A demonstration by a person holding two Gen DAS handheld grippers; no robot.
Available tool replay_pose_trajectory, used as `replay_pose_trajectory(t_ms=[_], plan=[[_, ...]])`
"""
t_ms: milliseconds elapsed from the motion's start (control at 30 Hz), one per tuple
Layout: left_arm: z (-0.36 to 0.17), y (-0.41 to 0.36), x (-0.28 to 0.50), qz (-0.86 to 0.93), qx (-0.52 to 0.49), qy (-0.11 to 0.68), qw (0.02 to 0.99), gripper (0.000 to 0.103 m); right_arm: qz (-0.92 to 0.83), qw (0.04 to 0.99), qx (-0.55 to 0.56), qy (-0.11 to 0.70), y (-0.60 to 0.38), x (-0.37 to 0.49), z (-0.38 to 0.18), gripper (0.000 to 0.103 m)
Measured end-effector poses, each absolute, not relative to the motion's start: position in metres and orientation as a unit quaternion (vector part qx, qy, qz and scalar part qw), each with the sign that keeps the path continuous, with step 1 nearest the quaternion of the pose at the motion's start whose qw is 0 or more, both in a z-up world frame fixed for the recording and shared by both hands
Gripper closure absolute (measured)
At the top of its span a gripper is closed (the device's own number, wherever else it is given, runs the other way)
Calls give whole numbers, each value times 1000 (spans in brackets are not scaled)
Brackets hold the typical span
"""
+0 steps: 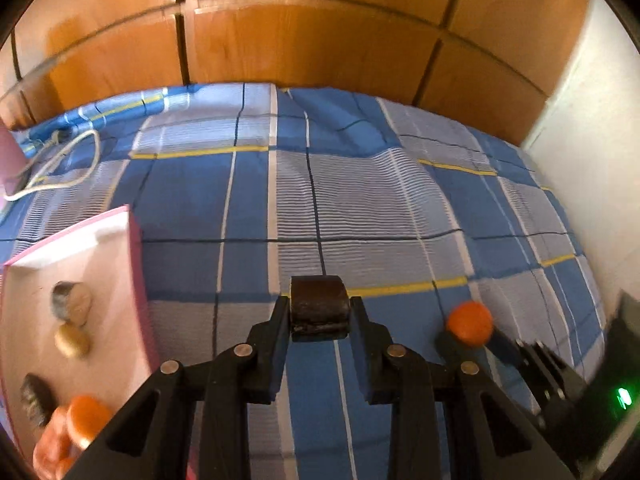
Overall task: Organize fruits
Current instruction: 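Carry the cylinder piece into the tray and open the left tool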
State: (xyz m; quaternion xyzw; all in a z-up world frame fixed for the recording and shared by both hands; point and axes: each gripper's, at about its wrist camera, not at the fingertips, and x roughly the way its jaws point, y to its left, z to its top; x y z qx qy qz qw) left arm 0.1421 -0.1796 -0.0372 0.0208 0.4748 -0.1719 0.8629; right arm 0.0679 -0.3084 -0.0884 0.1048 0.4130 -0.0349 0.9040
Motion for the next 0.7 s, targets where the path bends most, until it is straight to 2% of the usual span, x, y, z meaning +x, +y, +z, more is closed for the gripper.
replay_pose_trajectory(t_ms=[333, 700], plan=[[5, -127, 91, -156, -1, 426, 891, 74, -44, 904, 82, 417, -303, 70, -88, 64], [22, -47, 59, -104, -31, 398, 911, 74, -53, 904, 63, 419, -298, 70, -87, 64]])
